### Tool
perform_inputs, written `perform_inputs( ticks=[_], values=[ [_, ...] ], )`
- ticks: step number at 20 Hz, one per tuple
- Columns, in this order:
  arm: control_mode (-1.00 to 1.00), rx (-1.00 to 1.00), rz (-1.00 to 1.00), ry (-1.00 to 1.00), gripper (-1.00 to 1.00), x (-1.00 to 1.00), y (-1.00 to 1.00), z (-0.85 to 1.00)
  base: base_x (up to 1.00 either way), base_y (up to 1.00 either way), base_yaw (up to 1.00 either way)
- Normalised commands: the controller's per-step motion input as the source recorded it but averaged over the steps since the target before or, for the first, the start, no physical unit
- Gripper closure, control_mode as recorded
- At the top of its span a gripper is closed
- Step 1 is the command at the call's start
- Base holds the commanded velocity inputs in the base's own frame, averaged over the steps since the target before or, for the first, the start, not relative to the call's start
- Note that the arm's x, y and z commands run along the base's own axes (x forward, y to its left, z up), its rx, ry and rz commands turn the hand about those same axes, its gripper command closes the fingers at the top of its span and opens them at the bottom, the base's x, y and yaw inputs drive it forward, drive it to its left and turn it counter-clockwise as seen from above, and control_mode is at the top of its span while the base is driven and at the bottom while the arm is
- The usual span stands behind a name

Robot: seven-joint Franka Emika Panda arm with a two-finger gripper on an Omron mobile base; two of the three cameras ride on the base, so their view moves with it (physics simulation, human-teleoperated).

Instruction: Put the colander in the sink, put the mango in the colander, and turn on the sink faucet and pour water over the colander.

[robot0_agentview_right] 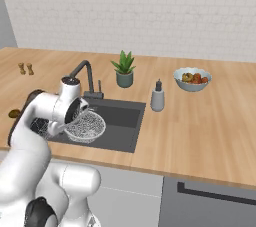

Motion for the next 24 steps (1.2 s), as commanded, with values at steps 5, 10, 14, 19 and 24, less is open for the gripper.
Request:
perform_inputs(
  ticks=[5, 10, 14, 19, 24],
  values=[
    [-1.00, -0.06, -0.40, 0.00, -1.00, -0.12, 0.66, 0.76, 0.00, 0.00, 0.00],
    [-1.00, -0.01, -0.19, 0.00, -1.00, 0.00, 0.82, 0.71, 0.00, 0.00, 0.00],
    [-1.00, 0.00, -0.09, 0.05, -1.00, 0.10, 0.84, 0.37, 0.00, 0.00, 0.00],
    [-1.00, 0.00, -0.04, 0.11, -1.00, 0.04, 0.75, 0.14, 0.00, 0.00, 0.00],
    [-1.00, 0.00, -0.03, 0.11, -1.00, 0.04, 0.65, 0.02, 0.00, 0.00, 0.00]
  ],
)
